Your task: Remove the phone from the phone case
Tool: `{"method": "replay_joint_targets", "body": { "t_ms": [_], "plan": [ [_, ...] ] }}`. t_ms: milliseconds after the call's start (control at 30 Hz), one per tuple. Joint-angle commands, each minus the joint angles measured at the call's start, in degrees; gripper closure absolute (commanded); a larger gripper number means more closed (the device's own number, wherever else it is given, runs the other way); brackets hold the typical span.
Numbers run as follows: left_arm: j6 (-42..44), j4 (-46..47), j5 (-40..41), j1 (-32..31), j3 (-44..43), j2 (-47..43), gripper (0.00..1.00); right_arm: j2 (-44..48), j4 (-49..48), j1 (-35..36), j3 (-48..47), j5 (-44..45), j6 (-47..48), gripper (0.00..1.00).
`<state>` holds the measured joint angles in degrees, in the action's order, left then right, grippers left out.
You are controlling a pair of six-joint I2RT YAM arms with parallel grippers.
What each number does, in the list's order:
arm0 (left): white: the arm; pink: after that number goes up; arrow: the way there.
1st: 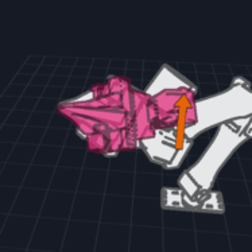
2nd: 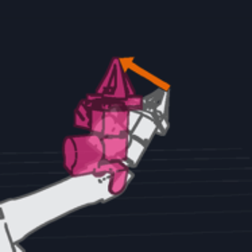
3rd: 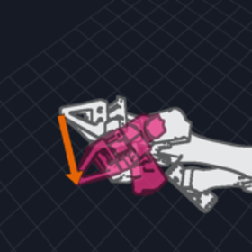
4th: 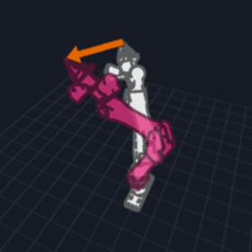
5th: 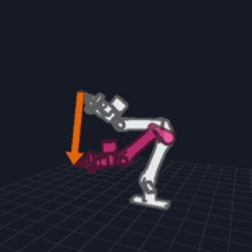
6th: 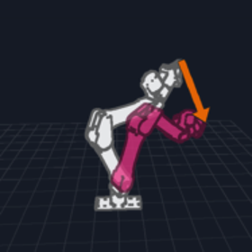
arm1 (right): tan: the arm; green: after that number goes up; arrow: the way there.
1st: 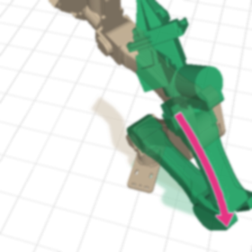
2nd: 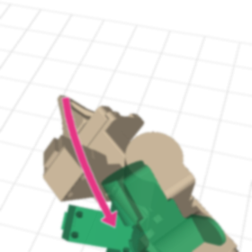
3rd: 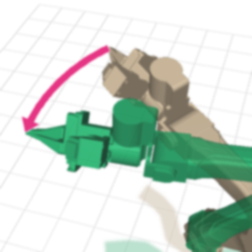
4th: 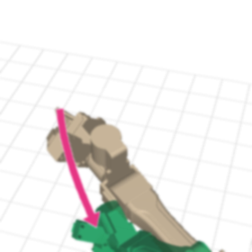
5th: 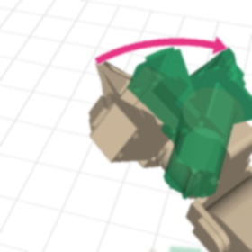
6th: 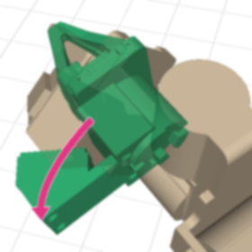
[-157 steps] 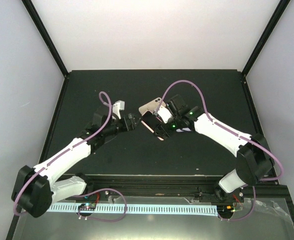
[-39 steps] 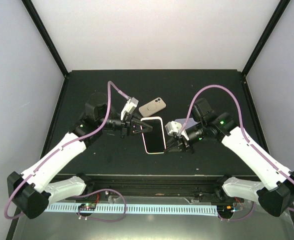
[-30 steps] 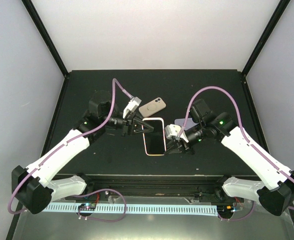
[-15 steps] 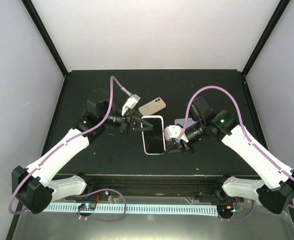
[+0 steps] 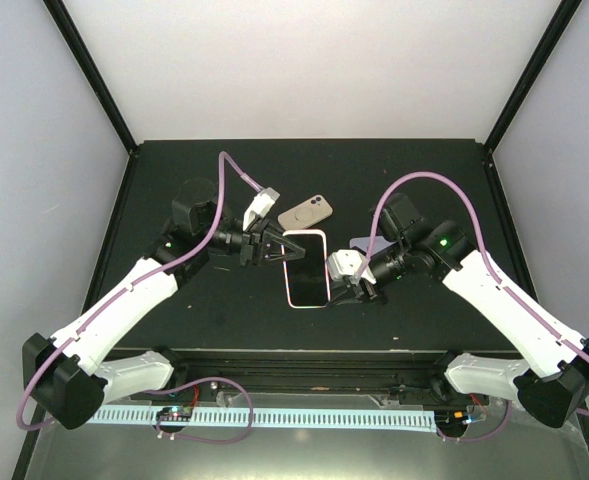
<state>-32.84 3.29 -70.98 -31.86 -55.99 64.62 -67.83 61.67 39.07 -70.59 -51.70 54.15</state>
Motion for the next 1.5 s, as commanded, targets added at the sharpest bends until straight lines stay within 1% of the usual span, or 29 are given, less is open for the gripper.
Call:
{"method": "replay_joint_targets", "body": {
  "t_ms": [0,200,367,500,667,933,1267,1400,1467],
  "plan": [
    [-6.6,2.9,-8.1,-2.5,-1.7,-3.8,0.98,-3.2,-7.7,-1.9,-0.6,7.4,3.1,0.71],
    [-5.6,2.3,-8.6,-2.9,-1.0,-4.4,0.98,-4.0,-6.1,-2.2,-2.0,7.8,5.6,0.70],
    [-5.1,1.7,-9.4,-3.4,-1.3,-4.4,0.98,-5.5,-1.3,-2.2,-4.1,8.7,11.2,0.68],
    [-4.5,1.1,-9.6,-3.4,-1.5,-4.6,0.98,-5.5,-1.0,-2.2,-4.4,11.1,12.0,0.66],
    [-3.7,0.0,-9.7,-3.4,-1.4,-4.7,0.98,-4.6,-1.4,-2.2,-4.2,10.8,11.6,0.64],
    [-3.5,-0.1,-10.0,-3.6,-1.6,-4.3,0.99,-3.8,0.4,-2.1,-4.2,11.9,13.6,0.55],
    [-3.4,-0.3,-10.7,-3.8,-2.1,-3.7,0.98,-2.7,2.6,-1.9,-5.1,12.6,15.2,0.57],
    [-3.0,-0.4,-10.7,-3.9,-2.4,-3.1,0.98,-2.2,0.5,-2.0,-5.6,12.9,11.6,0.61],
    [-2.6,-0.4,-10.7,-3.8,-2.4,-3.1,0.99,-2.1,0.3,-2.2,-5.4,10.5,9.9,0.61]
  ]
}}
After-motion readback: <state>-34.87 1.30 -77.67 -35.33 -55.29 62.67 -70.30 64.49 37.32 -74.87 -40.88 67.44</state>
